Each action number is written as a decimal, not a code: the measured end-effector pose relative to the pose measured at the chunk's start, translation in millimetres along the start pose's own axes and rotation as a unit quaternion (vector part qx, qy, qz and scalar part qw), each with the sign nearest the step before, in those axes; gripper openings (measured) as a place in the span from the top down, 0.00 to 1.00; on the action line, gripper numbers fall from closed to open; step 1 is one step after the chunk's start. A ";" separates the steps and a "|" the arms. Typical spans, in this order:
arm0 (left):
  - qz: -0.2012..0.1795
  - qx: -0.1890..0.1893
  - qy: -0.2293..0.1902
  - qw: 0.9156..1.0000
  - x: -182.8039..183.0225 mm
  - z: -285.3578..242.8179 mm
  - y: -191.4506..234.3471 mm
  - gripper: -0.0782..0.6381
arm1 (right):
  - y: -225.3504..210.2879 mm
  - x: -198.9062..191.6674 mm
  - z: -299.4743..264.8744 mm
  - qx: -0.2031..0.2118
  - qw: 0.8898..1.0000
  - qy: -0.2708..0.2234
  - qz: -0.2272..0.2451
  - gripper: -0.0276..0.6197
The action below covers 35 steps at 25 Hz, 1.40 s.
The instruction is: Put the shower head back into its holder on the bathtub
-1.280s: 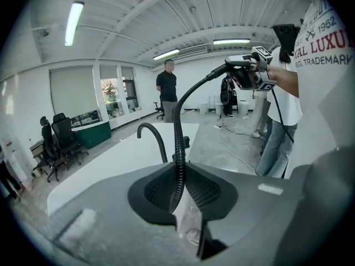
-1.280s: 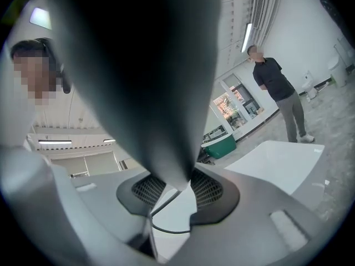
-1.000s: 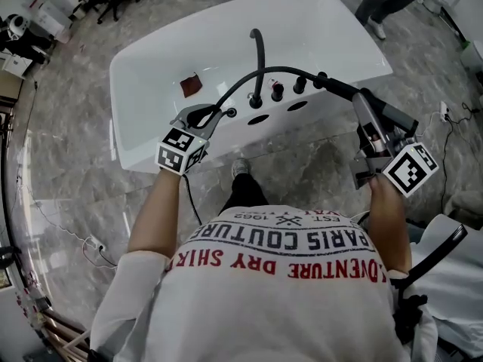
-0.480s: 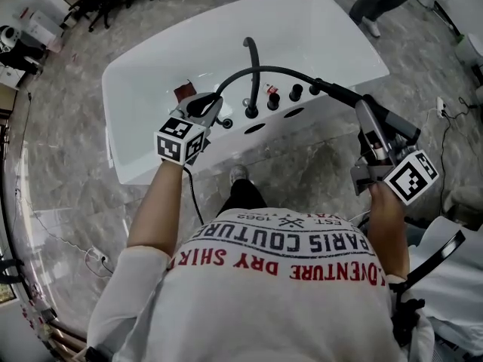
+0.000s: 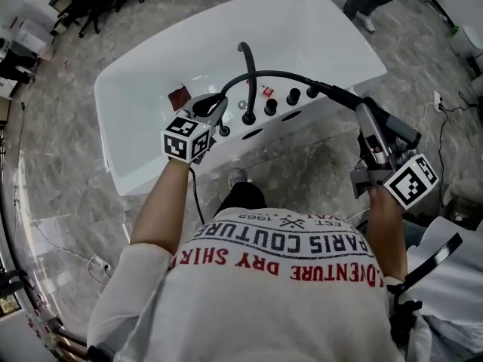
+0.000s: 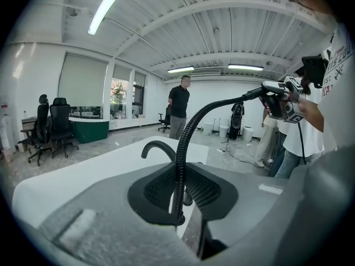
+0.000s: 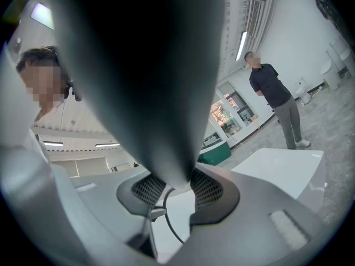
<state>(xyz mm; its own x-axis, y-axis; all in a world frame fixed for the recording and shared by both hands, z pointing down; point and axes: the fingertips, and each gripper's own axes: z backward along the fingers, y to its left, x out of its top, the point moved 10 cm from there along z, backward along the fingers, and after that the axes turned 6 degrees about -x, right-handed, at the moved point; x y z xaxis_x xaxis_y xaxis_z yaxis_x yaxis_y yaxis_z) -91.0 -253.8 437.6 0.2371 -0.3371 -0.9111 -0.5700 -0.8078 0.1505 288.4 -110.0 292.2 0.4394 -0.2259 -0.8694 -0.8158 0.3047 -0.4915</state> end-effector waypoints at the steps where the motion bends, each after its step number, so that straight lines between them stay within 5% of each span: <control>1: 0.002 -0.002 0.002 1.000 -2.8 -3.4 1.7 0.81 | 0.2 0.2 -1.4 -0.001 1.000 0.000 0.001 0.75; 18: 0.090 -0.008 0.058 0.994 -83.7 -30.0 32.6 0.81 | 21.3 -23.6 -50.2 0.042 0.998 0.038 0.007 0.75; 35: 0.127 -0.005 0.129 0.983 -151.1 -57.8 33.3 0.78 | 13.4 -46.9 -97.7 0.075 0.995 0.071 0.007 0.75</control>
<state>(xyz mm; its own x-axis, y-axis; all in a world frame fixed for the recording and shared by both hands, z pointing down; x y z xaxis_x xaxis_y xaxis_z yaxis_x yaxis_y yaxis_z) -100.3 -257.7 602.5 0.2814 -0.6387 -0.7161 -0.6289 -0.6864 0.3651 220.1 -185.7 331.3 0.3617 -0.3455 -0.8659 -0.7516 0.4414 -0.4901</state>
